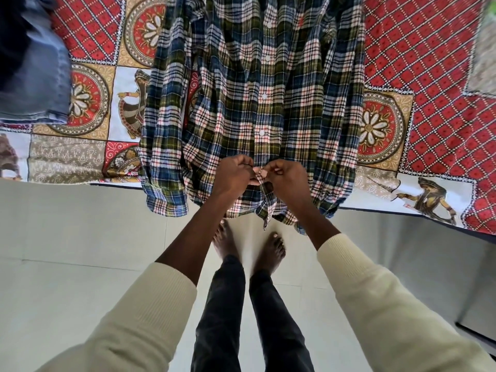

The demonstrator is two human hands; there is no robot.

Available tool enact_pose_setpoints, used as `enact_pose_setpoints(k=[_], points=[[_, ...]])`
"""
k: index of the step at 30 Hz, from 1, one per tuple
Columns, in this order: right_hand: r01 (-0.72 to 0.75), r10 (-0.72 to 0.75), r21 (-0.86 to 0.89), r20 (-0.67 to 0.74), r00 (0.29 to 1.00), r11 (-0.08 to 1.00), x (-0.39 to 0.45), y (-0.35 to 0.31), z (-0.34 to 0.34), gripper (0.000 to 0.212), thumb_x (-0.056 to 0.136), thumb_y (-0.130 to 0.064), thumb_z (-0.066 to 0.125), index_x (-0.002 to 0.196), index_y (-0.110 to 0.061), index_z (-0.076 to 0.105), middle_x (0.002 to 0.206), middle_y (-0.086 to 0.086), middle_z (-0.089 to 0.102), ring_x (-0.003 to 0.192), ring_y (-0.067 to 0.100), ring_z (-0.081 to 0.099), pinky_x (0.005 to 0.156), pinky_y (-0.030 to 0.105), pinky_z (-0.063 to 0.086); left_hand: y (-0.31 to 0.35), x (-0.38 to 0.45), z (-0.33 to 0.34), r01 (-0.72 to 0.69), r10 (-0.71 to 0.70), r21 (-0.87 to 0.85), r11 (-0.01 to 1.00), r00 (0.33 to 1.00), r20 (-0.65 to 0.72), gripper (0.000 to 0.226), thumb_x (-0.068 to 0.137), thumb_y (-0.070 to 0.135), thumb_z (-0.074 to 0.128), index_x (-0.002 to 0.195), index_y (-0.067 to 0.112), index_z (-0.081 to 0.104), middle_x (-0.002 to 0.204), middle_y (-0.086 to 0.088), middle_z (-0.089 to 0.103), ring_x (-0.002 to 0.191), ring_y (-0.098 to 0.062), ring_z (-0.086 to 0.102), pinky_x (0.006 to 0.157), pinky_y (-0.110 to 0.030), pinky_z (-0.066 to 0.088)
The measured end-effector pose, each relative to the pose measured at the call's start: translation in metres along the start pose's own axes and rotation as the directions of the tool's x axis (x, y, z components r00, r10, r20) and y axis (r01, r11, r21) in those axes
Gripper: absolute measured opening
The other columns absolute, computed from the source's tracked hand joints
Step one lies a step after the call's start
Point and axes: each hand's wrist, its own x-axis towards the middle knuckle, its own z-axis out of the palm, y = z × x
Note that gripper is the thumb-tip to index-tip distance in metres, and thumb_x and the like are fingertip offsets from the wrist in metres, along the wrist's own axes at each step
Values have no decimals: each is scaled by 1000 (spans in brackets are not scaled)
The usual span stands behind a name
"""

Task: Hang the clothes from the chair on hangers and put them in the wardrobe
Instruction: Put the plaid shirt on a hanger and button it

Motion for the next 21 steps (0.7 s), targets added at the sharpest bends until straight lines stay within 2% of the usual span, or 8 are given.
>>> enact_pose_setpoints(k=[2, 4, 7, 10, 13, 15, 18, 21], points=[[-97, 83, 136, 107, 991, 986, 5, 0, -10, 8, 86, -7, 71, 81, -13, 73, 72, 4, 68, 61, 18, 55, 56, 30, 45, -4, 2, -3, -41, 40, 31, 999, 999, 35, 6, 88, 1, 67, 94, 1, 64, 80, -10, 69, 70, -18, 69, 63, -32, 59], [-216, 156, 244, 243, 957, 946, 12, -1, -20, 11, 86, -6, 70, 78, -13, 71, 72, 5, 66, 66, 16, 55, 60, 29, 45, -8, 5, -6, -97, 92, 122, 988, 994, 52, 11, 88, 6, 69, 94, 12, 62, 78, -4, 69, 66, -15, 64, 64, -34, 56], [-275, 226, 137, 293, 929, 952, 21, -3, -21, 11, 89, -5, 67, 80, -10, 71, 73, 7, 67, 64, 15, 56, 57, 27, 44, -7, 13, -3, -154, 134, 332, 931, 988, 83, 19, 91, 10, 65, 101, 19, 52, 90, -5, 68, 69, -16, 61, 63, -33, 50], [-126, 133, -79, 84, 988, 989, 27, -13, -17, 14, 91, -3, 62, 83, -9, 71, 76, 6, 68, 55, 8, 60, 47, 21, 48, 4, 21, -4, -229, 259, 562, 795, 965, 26, 20, 94, 12, 60, 111, 14, 50, 91, -8, 67, 69, -19, 62, 53, -30, 49], [17, -27, -66, -145, 989, 998, 46, -32, -36, 26, 91, 3, 55, 109, -8, 70, 109, 8, 68, 74, 11, 61, 51, 9, 47, 29, 31, -15, -257, 399, 607, 752, 910, -110, 22, 96, 8, 55, 117, 9, 52, 91, -4, 64, 72, -17, 58, 51, -16, 35], [68, -84, -140, -114, 990, 988, 68, -46, -53, 43, 90, 9, 50, 127, -8, 61, 132, 9, 57, 98, 17, 59, 63, 10, 48, 51, 42, -21, -268, 433, 622, 736, 893, -127, 23, 94, 3, 53, 117, 7, 55, 91, -1, 59, 75, -18, 56, 54, -15, 31], [226, -219, -366, 63, 974, 902, 108, -76, -74, 59, 86, 12, 47, 142, -6, 48, 148, 9, 42, 128, 31, 47, 95, 32, 48, 96, 75, -23, -306, 446, 648, 697, 893, -58, 27, 92, 1, 50, 117, 10, 56, 95, -8, 64, 77, -24, 59, 57, -27, 38], [294, -282, -495, 102, 954, 817, 168, -116, -99, 67, 85, 11, 49, 148, -7, 36, 155, 9, 31, 135, 33, 39, 99, 41, 47, 154, 131, -16, -364, 479, 692, 624, 877, 29, 37, 90, 2, 50, 126, 10, 54, 122, -13, 60, 103, -31, 59, 80, -39, 50]])
